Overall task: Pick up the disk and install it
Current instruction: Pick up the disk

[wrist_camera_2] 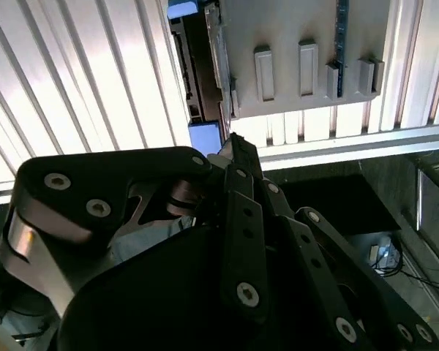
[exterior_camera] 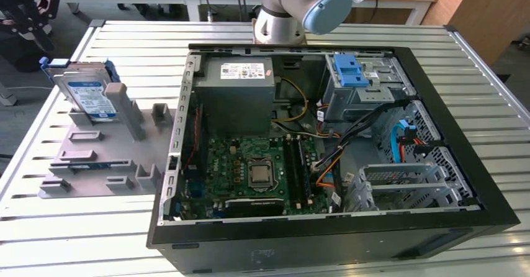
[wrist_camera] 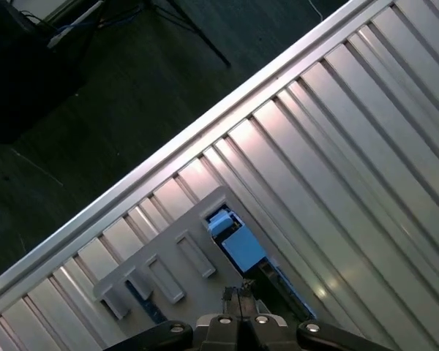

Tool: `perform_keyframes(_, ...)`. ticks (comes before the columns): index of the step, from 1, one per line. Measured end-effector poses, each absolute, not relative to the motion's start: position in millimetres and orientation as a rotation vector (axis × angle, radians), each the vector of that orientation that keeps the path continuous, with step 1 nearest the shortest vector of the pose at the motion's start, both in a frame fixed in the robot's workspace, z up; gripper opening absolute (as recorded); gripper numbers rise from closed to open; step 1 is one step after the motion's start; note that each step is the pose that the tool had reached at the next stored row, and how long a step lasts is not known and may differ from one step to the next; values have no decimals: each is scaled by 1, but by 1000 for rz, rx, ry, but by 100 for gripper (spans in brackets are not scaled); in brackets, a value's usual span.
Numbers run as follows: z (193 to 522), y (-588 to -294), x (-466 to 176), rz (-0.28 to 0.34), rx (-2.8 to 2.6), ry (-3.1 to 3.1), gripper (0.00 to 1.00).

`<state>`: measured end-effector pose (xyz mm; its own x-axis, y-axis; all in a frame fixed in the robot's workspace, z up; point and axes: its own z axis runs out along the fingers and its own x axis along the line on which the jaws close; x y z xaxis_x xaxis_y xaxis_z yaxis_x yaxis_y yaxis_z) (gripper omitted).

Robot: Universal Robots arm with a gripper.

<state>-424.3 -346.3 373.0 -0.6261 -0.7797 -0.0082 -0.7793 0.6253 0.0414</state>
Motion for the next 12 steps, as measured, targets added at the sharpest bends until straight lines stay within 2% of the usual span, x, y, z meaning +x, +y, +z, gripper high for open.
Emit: perform_keyframes(12,373,-346,-424,-63,1534,-2726,11)
